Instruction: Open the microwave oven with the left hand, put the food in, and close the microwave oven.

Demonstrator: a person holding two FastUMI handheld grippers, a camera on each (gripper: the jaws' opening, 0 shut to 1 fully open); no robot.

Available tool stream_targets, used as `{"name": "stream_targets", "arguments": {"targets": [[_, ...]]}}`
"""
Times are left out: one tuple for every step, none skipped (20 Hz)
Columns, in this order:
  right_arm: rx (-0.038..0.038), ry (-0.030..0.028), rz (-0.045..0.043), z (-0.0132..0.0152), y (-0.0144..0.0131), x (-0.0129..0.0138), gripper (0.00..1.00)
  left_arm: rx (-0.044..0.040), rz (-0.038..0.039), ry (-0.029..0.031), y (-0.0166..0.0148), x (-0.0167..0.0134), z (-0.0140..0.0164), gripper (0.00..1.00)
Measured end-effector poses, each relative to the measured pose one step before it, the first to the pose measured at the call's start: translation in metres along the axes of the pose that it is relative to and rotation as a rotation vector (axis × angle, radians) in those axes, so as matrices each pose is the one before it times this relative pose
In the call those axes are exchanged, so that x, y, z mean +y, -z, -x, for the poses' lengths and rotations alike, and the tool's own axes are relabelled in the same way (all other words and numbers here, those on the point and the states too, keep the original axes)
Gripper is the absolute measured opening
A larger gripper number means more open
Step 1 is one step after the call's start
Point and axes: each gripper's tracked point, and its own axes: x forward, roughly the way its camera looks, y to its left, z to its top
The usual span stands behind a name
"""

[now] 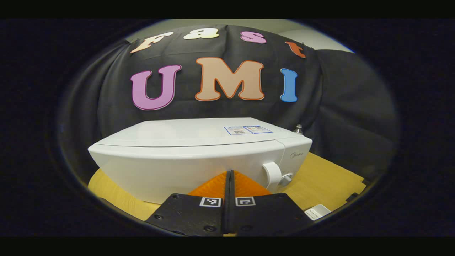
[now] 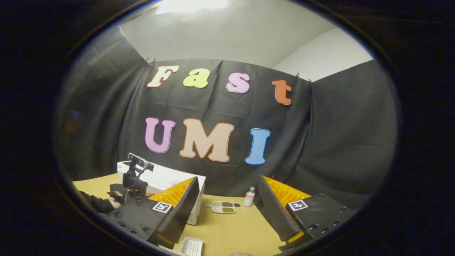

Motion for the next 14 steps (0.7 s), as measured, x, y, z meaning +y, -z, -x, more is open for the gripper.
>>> {"name": "stream_targets", "arguments": {"targets": [[-0.00119, 0.00336, -0.00061, 0.00155, -0.00055, -0.00042, 0.97, 0.00744, -0.00943, -0.00534, 0.00115, 0.0015, 0.00108, 0.0], [0.00148, 0.00209, -0.00263, 0.00105, 0.00027, -0.00031, 0.97, 0.02283, -0.00787, 0.00565, 0.00295, 0.00077, 0.00192, 0.0], [0.00099, 0.00279, -0.00357, 0.00108, 0.0014, -0.00083, 0.97, 0.02608, -0.00381, -0.00368, 0.00553, 0.00093, 0.00487, 0.01], [0.00029, 0.00434, -0.0039, 0.00069, 0.00113, -0.00075, 0.97, 0.0013, -0.00392, -0.00811, -0.00173, 0.00348, 0.00859, 0.02], [0.00026, 0.00264, -0.00606, 0.00037, 0.00072, -0.00051, 0.97, -0.01375, -0.00412, -0.005, -0.00496, 0.00235, 0.00932, 0.01], [-0.00018, 0.0013, -0.00763, -0.00095, 0.00036, 0.00078, 0.97, -0.02479, 0.00192, 0.00643, -0.00728, -0.00062, 0.01061, 0.01], [-0.00043, -0.00114, -0.00839, -0.00068, 0.00023, 0.00202, 0.97, -0.01437, 0.00295, 0.0111, -0.00327, -0.00196, 0.01088, 0.01], [-0.0009, -0.00453, -0.00974, -0.00224, 0.00166, 0.00313, 0.97, -0.00592, -0.00293, 0.0213, -0.00445, -0.00439, 0.00982, 0.06], [0.00002, -0.00369, -0.01059, -0.00097, 0.00073, 0.00417, 0.97, -0.01067, -0.01349, 0.02948, -0.00332, -0.00697, 0.01073, 0.14], [0.0009, -0.0074, -0.01289, -0.00143, 0.00195, 0.00388, 0.97, -0.01713, -0.02524, 0.03359, -0.00657, -0.0071, 0.01144, 0.43], [-0.00063, -0.00728, -0.01259, -0.00236, 0.00141, 0.00619, 0.98, -0.00526, -0.02428, 0.01073, -0.0045, -0.00282, 0.01019, 0.71], [-0.00224, -0.00664, -0.01094, -0.00208, 0.00223, 0.00432, 0.99, -0.03076, -0.02026, -0.0212, -0.01013, 0.00223, 0.0112, 1.0], [-0.00111, -0.0075, -0.00938, -0.00069, 0.00073, 0.00507, 1.0, -0.02776, -0.01409, -0.0157, -0.00919, 0.00378, 0.01007, 0.97], [-0.00376, -0.00841, -0.00787, -0.00082, 0.00087, 0.00538, 1.0, -0.01604, -0.00656, -0.00435, -0.00839, -0.00093, 0.00996, 0.97]]}}
